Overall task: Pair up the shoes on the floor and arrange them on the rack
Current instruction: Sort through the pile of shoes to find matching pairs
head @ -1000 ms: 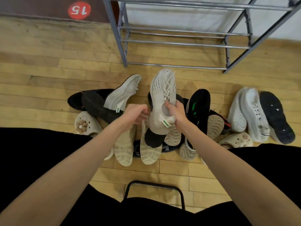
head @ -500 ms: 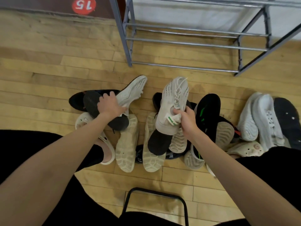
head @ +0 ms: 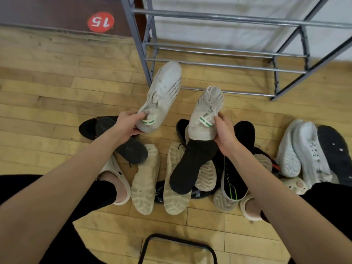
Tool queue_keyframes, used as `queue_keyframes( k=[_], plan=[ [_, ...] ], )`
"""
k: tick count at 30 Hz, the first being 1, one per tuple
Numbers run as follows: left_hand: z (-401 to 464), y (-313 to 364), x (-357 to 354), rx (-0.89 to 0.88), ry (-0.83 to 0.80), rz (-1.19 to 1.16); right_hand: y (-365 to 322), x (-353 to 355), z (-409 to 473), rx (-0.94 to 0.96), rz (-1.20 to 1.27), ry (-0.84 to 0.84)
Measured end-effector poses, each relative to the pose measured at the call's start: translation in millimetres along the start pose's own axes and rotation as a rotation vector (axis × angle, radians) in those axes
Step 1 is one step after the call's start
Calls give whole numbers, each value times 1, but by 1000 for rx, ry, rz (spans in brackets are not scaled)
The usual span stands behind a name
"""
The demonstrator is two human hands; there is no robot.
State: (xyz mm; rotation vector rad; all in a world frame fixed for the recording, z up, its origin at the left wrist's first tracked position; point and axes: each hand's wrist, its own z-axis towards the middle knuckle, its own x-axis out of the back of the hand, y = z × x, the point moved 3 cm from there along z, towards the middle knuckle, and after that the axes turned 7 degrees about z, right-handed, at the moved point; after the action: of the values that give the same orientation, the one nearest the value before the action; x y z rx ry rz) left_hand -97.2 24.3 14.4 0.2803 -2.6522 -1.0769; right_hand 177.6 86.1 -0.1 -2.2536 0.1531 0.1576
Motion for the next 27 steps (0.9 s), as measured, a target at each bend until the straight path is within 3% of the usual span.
queue_keyframes(
  k=[7, 14, 27],
  plan=[
    [30, -17, -14, 151, -106, -133, -23, -23, 50, 76, -139, 62],
    [55, -40, -16, 172, -177, -136, -22, -27, 87, 177, -173, 74],
    [163, 61, -56, 82, -168, -446, -40, -86, 189, 175, -133, 108]
  ],
)
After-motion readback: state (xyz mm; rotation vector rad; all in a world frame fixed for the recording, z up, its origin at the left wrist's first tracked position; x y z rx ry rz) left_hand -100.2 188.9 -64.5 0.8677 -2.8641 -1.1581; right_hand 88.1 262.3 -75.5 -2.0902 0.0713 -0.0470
